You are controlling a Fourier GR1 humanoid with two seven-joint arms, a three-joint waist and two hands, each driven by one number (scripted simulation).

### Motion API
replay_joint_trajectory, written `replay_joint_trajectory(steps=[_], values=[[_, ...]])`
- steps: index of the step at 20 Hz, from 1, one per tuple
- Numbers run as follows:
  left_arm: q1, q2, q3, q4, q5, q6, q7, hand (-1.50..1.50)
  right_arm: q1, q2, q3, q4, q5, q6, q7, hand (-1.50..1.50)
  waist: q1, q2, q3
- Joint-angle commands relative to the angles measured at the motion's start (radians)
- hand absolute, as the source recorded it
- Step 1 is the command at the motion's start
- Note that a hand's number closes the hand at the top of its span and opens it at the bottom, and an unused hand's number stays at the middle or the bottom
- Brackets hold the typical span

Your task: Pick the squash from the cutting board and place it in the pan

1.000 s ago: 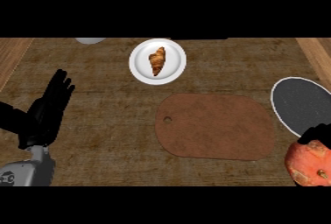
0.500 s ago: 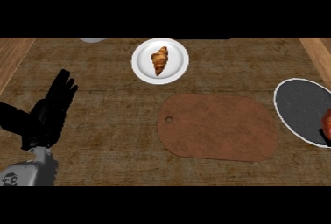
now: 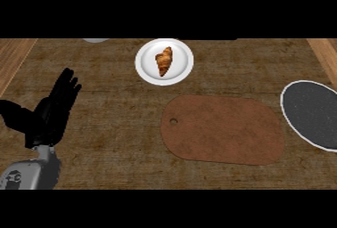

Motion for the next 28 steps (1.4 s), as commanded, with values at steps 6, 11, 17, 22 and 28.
replay_joint_trajectory(steps=[6,11,17,22,28], values=[[-0.001,0.01,0.026,-0.01,0.025,-0.024,-0.001,0.0,-0.226,-0.011,0.049,0.571,0.063,-0.167,-0.32,1.5,0.011,0.001,0.0],[0.016,-0.014,-0.015,-0.01,0.006,-0.031,-0.014,0.0,-0.295,-0.013,0.075,0.827,0.178,-0.313,-0.325,1.5,0.033,0.011,0.002],[-0.033,-0.015,0.006,0.073,-0.009,-0.018,-0.052,0.0,-0.381,-0.058,0.017,1.033,0.12,-0.163,-0.274,-1.5,0.023,0.013,0.002],[0.016,-0.032,-0.014,0.012,-0.014,-0.009,-0.029,0.0,-0.382,-0.096,-0.027,1.126,0.085,-0.161,-0.416,-1.5,0.026,0.012,0.004],[0.009,-0.026,-0.013,-0.025,-0.019,0.003,0.0,0.0,-0.395,-0.15,-0.183,1.157,-0.094,0.033,-0.505,-1.5,0.016,0.006,0.005]])
